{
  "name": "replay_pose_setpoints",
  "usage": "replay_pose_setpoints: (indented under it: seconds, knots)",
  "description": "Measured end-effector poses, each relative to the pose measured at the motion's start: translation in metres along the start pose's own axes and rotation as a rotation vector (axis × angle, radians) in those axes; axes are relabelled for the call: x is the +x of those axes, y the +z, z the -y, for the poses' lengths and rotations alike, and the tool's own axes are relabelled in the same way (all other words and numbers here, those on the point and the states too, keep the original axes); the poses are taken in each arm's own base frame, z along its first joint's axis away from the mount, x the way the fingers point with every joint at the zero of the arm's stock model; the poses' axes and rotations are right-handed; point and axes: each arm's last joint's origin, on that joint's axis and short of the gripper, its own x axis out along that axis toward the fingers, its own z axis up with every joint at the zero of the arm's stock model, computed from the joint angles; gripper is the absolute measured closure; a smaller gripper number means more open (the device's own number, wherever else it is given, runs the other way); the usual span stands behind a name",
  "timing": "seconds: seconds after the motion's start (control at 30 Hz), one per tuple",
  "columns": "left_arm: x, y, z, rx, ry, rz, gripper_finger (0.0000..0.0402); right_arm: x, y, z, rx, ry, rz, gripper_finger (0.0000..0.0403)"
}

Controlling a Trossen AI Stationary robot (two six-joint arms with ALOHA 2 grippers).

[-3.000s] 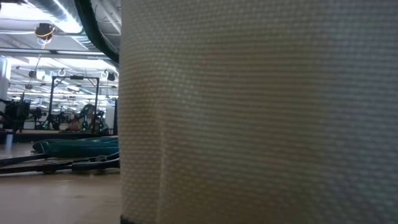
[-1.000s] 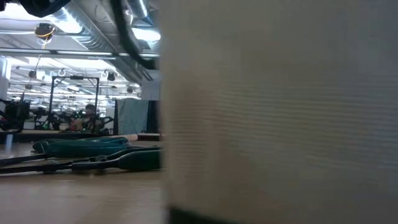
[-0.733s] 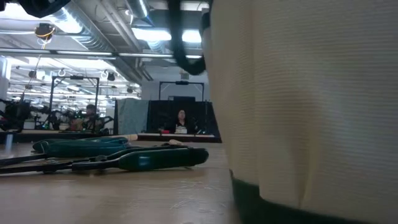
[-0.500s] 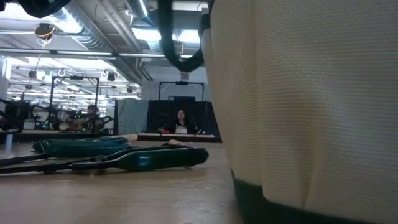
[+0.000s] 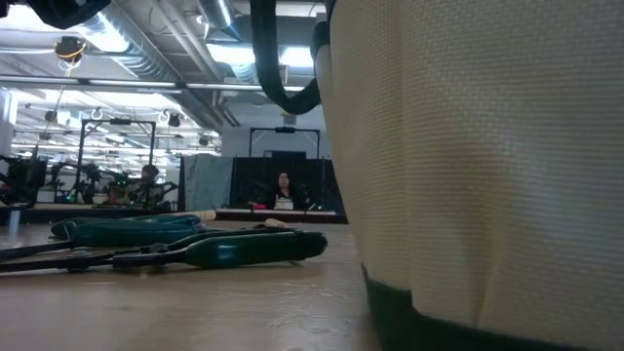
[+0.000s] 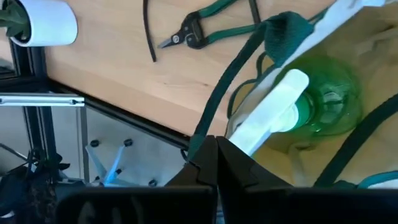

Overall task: Pick & Place Garden tools in Gardening bag
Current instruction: Put the left green spray bottle into the gardening bag

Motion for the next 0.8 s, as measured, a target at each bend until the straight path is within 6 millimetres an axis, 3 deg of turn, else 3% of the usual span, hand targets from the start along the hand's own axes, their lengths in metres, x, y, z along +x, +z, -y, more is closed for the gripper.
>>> replay_pose_setpoints:
  seconds: [0.47,0.8]
  knots:
    - [0.000,-0.001,-0.001,0.010,0.009,-0.003,0.0398,0.011,-0.006,0.001,0.003,-0.033,-0.041,0.0403]
    - [0.000,-0.001,-0.001,0.011,0.012,-0.005,0.0399,0.009,-0.011,0.016,0.015,-0.171,-0.044,0.0403]
